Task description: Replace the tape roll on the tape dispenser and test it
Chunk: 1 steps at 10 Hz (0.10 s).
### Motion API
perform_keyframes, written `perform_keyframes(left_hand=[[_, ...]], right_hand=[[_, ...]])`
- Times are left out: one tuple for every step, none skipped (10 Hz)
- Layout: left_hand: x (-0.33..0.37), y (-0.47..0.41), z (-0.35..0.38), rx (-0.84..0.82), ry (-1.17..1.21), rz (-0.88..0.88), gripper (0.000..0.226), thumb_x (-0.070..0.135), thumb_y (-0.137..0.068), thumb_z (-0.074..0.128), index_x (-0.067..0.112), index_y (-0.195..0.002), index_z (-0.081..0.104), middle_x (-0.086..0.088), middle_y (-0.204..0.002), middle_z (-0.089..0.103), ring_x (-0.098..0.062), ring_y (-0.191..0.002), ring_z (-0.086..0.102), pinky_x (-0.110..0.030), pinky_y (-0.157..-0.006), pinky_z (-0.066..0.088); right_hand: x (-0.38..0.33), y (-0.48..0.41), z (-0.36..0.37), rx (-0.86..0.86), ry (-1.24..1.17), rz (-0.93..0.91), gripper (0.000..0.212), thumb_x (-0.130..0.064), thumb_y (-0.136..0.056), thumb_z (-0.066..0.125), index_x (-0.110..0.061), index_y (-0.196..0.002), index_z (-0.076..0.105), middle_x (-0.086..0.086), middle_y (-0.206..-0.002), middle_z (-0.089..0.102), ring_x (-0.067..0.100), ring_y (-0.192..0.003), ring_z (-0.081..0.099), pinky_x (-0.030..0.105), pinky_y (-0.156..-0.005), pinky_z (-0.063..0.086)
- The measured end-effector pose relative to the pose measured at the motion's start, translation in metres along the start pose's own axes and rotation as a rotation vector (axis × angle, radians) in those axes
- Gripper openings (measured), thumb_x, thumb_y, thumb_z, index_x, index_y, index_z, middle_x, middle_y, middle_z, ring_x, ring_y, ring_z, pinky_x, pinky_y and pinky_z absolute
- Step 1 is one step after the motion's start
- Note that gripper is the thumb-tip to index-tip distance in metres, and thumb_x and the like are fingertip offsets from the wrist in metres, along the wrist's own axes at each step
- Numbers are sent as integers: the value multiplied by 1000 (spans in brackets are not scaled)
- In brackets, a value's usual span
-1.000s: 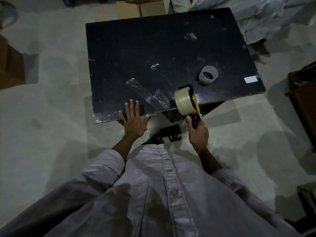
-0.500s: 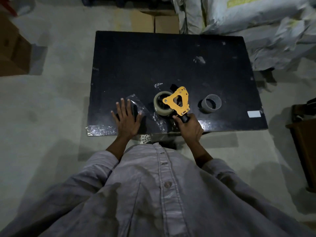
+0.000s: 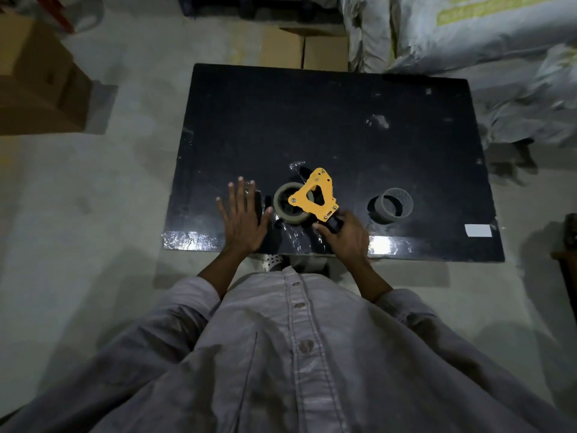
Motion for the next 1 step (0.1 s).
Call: perform_keyframes(left_hand=[[13, 14, -8, 53, -3, 8, 89, 72, -113, 31, 21, -178, -2, -7, -187, -11, -34, -172, -12, -74, -132, -1]], right_hand=[[-5, 3, -9, 29, 40, -74, 108, -95, -88, 63, -15, -159, 47, 14, -164, 55, 38, -152, 51, 62, -121, 42]])
Point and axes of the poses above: each hand's wrist, its own y-axis away from the middle knuckle, its own z-axis out of the palm, x = y × z, the point moved 10 cm from there along -y, towards the middle knuckle
